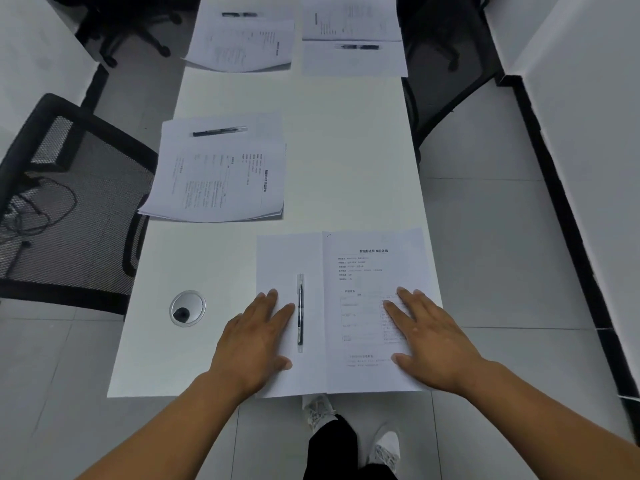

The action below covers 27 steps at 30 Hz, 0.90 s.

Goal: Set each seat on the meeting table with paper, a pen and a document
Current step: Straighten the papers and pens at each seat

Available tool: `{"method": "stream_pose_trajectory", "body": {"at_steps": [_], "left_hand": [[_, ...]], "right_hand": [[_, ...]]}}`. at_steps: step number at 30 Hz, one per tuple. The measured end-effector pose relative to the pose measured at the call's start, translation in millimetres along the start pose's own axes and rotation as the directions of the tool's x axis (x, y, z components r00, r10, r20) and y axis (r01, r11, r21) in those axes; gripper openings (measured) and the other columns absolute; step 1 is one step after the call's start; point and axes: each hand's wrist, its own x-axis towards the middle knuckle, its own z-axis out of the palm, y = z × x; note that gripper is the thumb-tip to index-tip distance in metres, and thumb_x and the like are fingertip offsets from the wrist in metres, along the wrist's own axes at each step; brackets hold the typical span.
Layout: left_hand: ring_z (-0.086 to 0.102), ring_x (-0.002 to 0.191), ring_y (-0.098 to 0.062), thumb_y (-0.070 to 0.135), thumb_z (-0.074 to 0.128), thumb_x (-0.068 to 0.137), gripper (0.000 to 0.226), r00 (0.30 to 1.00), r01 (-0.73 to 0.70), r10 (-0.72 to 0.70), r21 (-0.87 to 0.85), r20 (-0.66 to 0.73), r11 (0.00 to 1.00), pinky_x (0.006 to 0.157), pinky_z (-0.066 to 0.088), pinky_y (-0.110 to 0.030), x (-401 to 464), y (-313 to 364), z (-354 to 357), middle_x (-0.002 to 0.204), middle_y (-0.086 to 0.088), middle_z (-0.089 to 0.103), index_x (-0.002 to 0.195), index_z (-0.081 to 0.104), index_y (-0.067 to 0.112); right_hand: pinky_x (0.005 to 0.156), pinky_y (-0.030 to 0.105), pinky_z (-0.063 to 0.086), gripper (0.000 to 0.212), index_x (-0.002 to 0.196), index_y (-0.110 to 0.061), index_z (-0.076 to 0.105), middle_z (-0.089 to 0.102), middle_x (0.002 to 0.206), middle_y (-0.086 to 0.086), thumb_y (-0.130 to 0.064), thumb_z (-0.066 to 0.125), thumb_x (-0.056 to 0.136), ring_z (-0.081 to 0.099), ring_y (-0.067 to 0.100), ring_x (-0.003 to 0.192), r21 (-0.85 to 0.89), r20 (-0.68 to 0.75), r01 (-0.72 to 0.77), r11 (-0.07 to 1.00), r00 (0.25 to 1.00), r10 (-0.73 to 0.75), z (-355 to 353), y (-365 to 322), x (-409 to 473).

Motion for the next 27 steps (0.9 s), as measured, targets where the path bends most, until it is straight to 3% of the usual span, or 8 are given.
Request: {"method": "stream_pose_trajectory", "body": {"at_steps": [16,23,27], "left_hand": [[0.007,0.168,-0.024,0.053,0.075,0.095,0.094,1.000,-0.011,0.011,0.017,-0.003,1.000,0.128,0.029,-0.045,2,3,-14,0.182,-0.003,0.004,0.170,0.022,0.034],[0.016,0.166,-0.023,0.058,0.075,0.092,0.090,0.999,-0.001,0.002,0.005,-0.045,1.000,0.125,0.034,-0.044,0,3,-23,0.179,0.000,0.018,0.166,0.032,0.033],[0.015,0.167,-0.022,0.061,0.072,0.094,0.090,0.997,0.016,-0.016,0.000,-0.080,1.000,0.128,0.031,-0.043,-10,12,-35,0.180,0.000,0.016,0.168,0.029,0.033]], "right_hand": [[0.132,0.041,0.002,0.097,0.169,-0.032,-0.007,-0.020,0.177,-0.001,-0.063,0.051,0.098,-0.016,0.024,0.164,-0.006,0.000,-0.001,1.000,1.000,0.001,-6,-3,0],[0.131,0.038,-0.001,0.097,0.170,-0.028,-0.005,-0.014,0.178,-0.001,-0.069,0.045,0.098,-0.013,0.022,0.164,0.006,-0.010,0.002,1.000,1.000,-0.002,-15,-6,-7],[0.133,0.039,0.001,0.095,0.170,-0.027,-0.003,-0.010,0.179,0.001,-0.068,0.044,0.098,-0.010,0.022,0.165,0.004,-0.024,0.020,1.000,1.000,-0.020,-28,-9,-19]]}}
